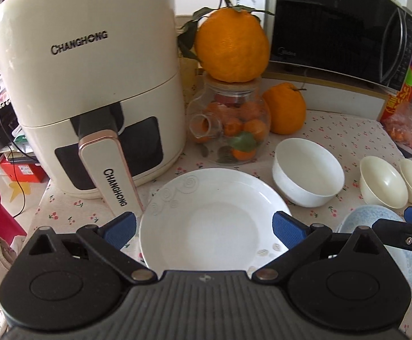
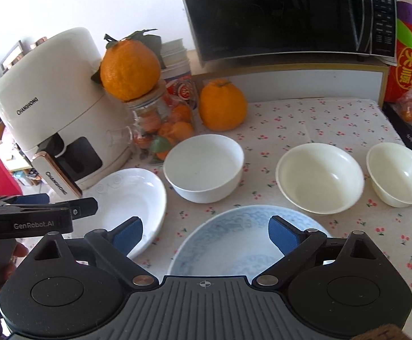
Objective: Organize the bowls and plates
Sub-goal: 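Close the left gripper on the rim of the white plate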
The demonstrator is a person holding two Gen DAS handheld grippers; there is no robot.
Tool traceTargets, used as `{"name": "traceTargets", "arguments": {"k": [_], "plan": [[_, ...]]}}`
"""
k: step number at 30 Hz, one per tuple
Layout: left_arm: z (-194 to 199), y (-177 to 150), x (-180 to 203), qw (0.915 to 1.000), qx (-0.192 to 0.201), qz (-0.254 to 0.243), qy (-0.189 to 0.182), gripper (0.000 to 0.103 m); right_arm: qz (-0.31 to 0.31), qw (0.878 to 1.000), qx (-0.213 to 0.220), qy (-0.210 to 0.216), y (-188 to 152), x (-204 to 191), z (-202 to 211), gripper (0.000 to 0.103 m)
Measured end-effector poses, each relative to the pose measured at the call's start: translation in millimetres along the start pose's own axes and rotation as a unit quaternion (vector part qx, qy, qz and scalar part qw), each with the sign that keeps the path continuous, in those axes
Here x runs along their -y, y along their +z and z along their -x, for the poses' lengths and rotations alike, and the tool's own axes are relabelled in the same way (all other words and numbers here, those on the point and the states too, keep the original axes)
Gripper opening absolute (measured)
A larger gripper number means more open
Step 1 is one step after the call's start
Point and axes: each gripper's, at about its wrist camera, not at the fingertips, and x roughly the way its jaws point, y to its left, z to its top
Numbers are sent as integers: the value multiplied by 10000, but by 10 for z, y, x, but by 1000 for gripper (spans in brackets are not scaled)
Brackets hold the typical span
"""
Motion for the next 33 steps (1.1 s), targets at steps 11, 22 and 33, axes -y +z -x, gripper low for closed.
{"name": "traceTargets", "arguments": {"k": [11, 22, 33], "plan": [[-328, -60, -376, 9972, -190, 717, 75, 102, -768, 9930, -289, 853, 121, -70, -472, 97], [-577, -178, -541, 9942, -385, 990, -171, 64, -1070, 9895, -393, 885, 50, -70, -849, 73], [-663, -248, -576, 9941, -436, 989, 20, 22, -1132, 9897, -539, 693, -15, -102, -1064, 30]]}}
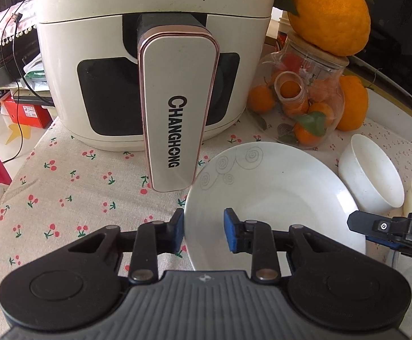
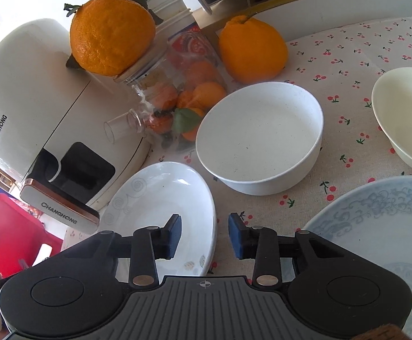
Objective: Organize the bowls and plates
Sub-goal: 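Close the left gripper on the rim of the white plate, then carry the white plate with the left gripper onto the blue plate stack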
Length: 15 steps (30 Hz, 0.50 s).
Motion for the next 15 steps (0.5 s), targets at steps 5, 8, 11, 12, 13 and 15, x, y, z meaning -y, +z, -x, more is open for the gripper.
{"name": "traceTargets", "arguments": {"k": [5, 8, 11, 12, 13, 15], "plan": [[-12, -4, -72, 9998, 9, 175, -34, 15, 120, 9998, 86, -116, -9, -39, -23, 30], [-6, -10, -75, 9999, 40, 149, -34, 14, 119, 9998, 153, 10, -1, -31, -12, 27], [-3, -12, -113, 9997, 45, 230, -105, 12, 204, 9996, 175, 15, -7, -35, -10, 26], [11, -10, -139, 9995, 32, 289, -147, 11, 181, 9997, 178, 16, -6, -25, -9, 24], [22, -8, -156, 9993, 27, 335, -185, 11, 142, 9997, 183, 32, -4, -12, -2, 23], [38, 3, -169, 9990, 36, 367, -242, 10, 162, 9996, 224, 60, 5, -15, 27, 22]]}}
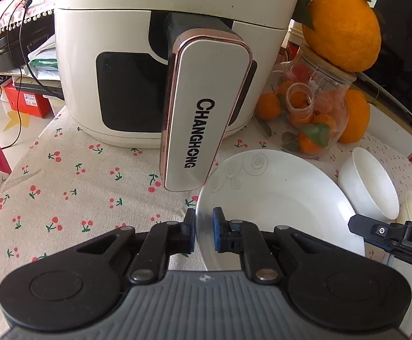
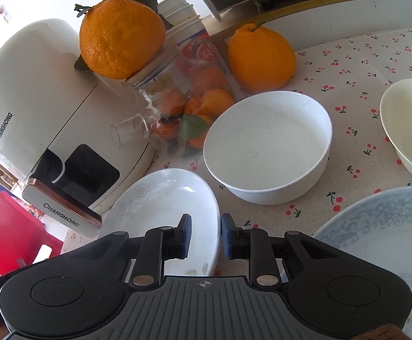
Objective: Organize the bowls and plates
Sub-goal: 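Carry the white plate with the left gripper onto the blue plate stack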
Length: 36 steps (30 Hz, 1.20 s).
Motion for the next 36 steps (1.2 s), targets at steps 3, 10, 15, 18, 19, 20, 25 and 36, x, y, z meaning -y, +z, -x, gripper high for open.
{"name": "traceTargets", "arguments": {"k": [3, 10, 15, 18, 19, 20, 25, 36], "plan": [[54, 13, 33, 9999, 79, -81, -15, 10, 107, 9999, 76, 12, 20, -36, 60, 22], [232, 39, 89, 9993, 291, -152, -189, 10, 78, 9998, 146, 60, 58, -33, 197, 22], [365, 35, 158, 9983, 401, -201, -369, 10, 41, 9997, 230, 94, 88, -8, 352, 22], [426, 21, 205, 9978, 403, -181, -492, 10, 26, 9996, 274, 95, 114, 21, 469, 22], [447, 6, 232, 9976, 398, -190, -536, 10, 20, 9996, 280, 89, 118, 37, 515, 22], [469, -3, 251, 9974, 397, -192, -576, 10, 12, 9996, 281, 84, 122, 53, 556, 22], [533, -57, 376, 9957, 347, -206, -828, 10, -36, 9996, 279, -15, 142, 150, 766, 22], [711, -173, 722, 9907, 350, -552, -1193, 10, -287, 9991, 316, -74, 136, 451, 1230, 22]]}}
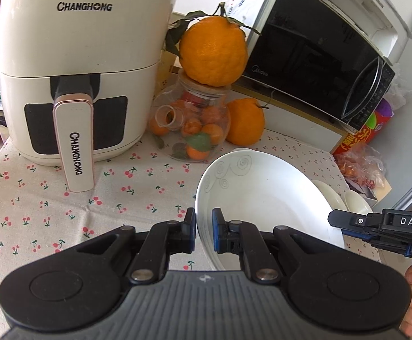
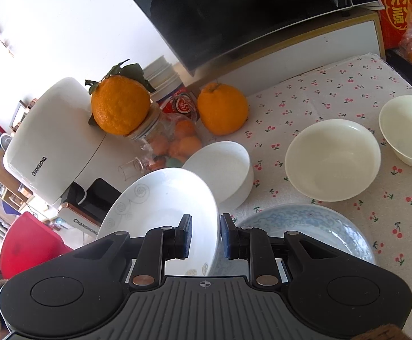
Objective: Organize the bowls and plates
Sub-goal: 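Carry the white plate with the left gripper onto the blue plate stack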
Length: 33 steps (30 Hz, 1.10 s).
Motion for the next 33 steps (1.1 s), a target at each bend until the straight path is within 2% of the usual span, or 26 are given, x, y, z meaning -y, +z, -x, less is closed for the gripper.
{"name": "traceTargets", "arguments": {"k": [18, 27, 33], "plan": [[-144, -252, 605, 9957, -387, -796, -289, 10, -461, 9979, 17, -460, -92, 553, 540, 22], [-266, -392, 860, 9896, -496, -1342, -121, 10, -681, 9947, -150, -753, -176, 773, 588, 22], [-345, -459, 913, 9878, -585, -1445, -17, 10, -681, 9933, -248, -904, -213, 816, 557, 22]]}}
